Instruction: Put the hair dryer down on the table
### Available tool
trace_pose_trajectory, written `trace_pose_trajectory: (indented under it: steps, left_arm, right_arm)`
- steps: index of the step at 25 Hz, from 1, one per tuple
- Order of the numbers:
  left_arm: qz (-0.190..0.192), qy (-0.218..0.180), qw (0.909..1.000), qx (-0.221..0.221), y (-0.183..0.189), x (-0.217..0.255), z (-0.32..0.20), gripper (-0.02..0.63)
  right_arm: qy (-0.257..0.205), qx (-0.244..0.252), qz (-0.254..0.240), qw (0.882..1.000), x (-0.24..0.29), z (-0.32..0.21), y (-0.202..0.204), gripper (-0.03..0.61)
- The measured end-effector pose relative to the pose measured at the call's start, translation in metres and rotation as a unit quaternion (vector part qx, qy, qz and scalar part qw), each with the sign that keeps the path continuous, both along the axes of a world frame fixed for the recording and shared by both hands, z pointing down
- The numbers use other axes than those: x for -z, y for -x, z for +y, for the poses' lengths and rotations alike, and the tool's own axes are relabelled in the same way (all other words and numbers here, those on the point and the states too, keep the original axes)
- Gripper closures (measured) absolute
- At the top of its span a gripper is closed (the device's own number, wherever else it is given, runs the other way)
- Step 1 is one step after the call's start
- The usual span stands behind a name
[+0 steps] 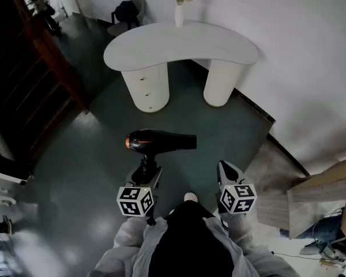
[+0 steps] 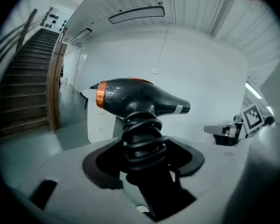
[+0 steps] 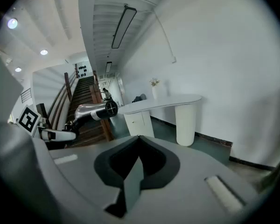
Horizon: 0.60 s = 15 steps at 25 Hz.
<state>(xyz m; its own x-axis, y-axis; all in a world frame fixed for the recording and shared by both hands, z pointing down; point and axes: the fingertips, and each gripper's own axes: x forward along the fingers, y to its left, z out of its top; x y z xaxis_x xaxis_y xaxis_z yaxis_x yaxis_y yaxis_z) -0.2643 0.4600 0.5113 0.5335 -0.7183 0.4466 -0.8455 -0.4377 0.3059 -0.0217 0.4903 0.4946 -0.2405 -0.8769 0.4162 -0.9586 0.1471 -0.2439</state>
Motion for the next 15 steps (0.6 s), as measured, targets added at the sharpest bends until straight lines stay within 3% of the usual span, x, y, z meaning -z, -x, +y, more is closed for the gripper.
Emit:
trace_pose_trajectory:
  steps: [15]
  left_arm:
    - [0.022,0.002,0.9997,0.004,-0.002,-0.006,0.029,0.339]
  right_arm:
    - [-0.009,-0.013,-0.013,1.0,0.0,0.033,0.006,0.568]
